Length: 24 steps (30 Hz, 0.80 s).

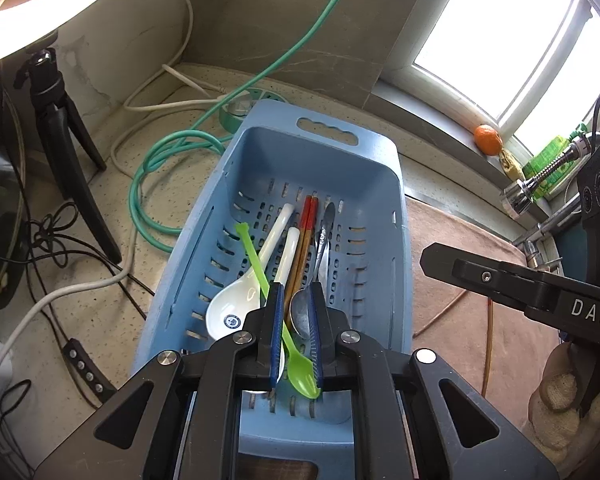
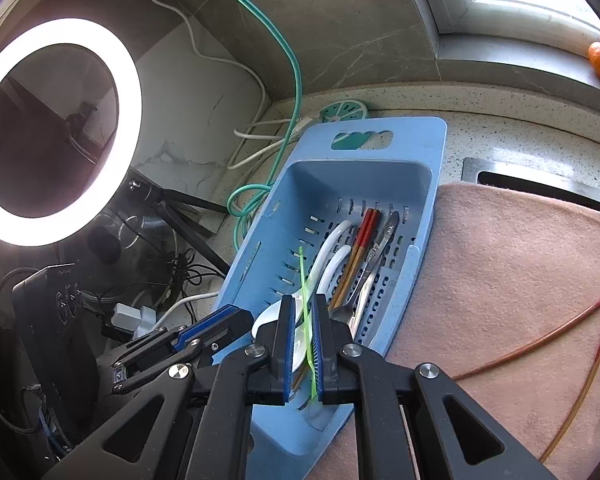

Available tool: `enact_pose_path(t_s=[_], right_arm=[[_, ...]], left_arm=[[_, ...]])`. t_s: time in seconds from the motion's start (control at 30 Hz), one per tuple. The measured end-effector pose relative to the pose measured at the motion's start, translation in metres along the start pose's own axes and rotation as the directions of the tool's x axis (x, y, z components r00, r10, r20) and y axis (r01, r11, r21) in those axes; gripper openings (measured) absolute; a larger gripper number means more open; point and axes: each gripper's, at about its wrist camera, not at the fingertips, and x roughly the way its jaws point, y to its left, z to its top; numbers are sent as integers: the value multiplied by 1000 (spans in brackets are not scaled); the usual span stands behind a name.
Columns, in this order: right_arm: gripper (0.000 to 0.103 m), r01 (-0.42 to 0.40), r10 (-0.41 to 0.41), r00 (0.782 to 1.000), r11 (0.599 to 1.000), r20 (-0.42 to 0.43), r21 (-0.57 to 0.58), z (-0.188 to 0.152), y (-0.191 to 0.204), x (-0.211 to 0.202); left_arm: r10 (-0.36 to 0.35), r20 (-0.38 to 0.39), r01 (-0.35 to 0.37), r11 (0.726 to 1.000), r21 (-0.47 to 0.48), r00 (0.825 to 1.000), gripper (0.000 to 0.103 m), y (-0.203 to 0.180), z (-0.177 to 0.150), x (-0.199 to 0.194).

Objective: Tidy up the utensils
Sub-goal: 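Lower both spoons into the blue basket and open both grippers, then move both tools back over the two red-tipped chopsticks on the towel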

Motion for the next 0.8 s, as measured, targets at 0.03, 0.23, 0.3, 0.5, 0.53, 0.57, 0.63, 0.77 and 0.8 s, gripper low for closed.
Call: enact_pose_path(t_s=[0.03,0.23,0.3,0.5,0.53,0.57,0.63,0.77,0.8], right_arm=[[9,2,-2,1000,1000,3,2,0,-1,-1],[18,12,-12,1000,1000,20,17,-3,-13,-14],[19,20,-21,999,1000,30,25,-6,-19,-21],[21,42,-46,997,996,59,79,-14,-47,-45],[21,48,-54,996,995,66,90,-16,-53,-50],[21,54,-62,996,993,71,101,-17,-59,-56],[21,67,-79,993,989,84,128,-21,-72,-67],[21,91,-114,987,977,110,194,-31,-101,-89],[21,99,-125,985,973,116,211,-34,-108,-94]], left_arm=[[1,0,-1,1000,0,1000,11,0,0,0],[-5,5,5,1000,-4,1000,11,-6,-1,-2],[-13,5,13,1000,5,1000,14,-12,-2,-3],[-44,4,44,998,46,999,14,-41,-5,-1],[-48,1,48,997,54,999,14,-46,-6,0],[-53,-2,53,997,61,999,14,-52,-7,2],[-66,-9,66,995,74,998,14,-63,-9,5],[-89,-28,92,990,106,996,14,-86,-12,10],[-95,-34,98,988,117,995,14,-92,-12,12]])
